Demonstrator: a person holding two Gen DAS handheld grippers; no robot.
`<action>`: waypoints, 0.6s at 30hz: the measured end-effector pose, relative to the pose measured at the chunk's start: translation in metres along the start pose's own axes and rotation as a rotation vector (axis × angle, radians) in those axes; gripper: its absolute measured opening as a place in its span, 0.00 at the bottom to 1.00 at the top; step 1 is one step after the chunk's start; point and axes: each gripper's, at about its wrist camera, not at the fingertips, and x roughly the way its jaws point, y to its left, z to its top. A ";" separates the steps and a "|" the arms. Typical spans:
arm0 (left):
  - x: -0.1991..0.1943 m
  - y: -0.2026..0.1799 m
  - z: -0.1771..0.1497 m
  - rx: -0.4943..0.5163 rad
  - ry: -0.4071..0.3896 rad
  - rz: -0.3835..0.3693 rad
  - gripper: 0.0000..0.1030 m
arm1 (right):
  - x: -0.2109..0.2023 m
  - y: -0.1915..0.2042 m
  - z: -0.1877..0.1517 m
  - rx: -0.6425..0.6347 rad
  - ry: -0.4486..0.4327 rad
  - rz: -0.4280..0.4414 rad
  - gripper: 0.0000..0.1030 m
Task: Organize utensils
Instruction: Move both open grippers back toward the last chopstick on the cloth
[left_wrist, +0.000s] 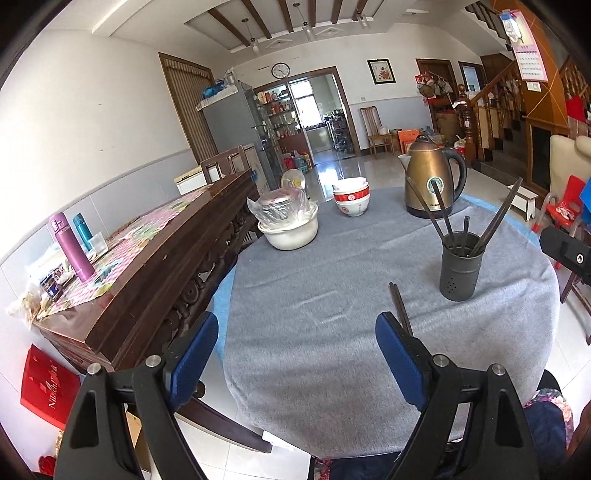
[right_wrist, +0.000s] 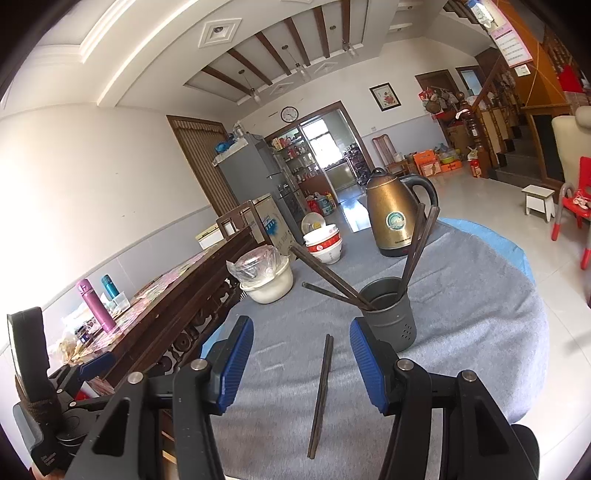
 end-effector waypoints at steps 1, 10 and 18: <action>0.001 0.000 0.000 0.000 0.004 -0.001 0.85 | 0.000 0.000 -0.001 -0.001 0.001 0.000 0.57; 0.008 0.001 -0.009 -0.001 0.033 -0.004 0.85 | 0.005 0.003 -0.004 -0.007 0.021 0.006 0.57; 0.016 0.001 -0.014 -0.005 0.057 -0.013 0.85 | 0.009 0.006 -0.010 -0.022 0.041 0.007 0.57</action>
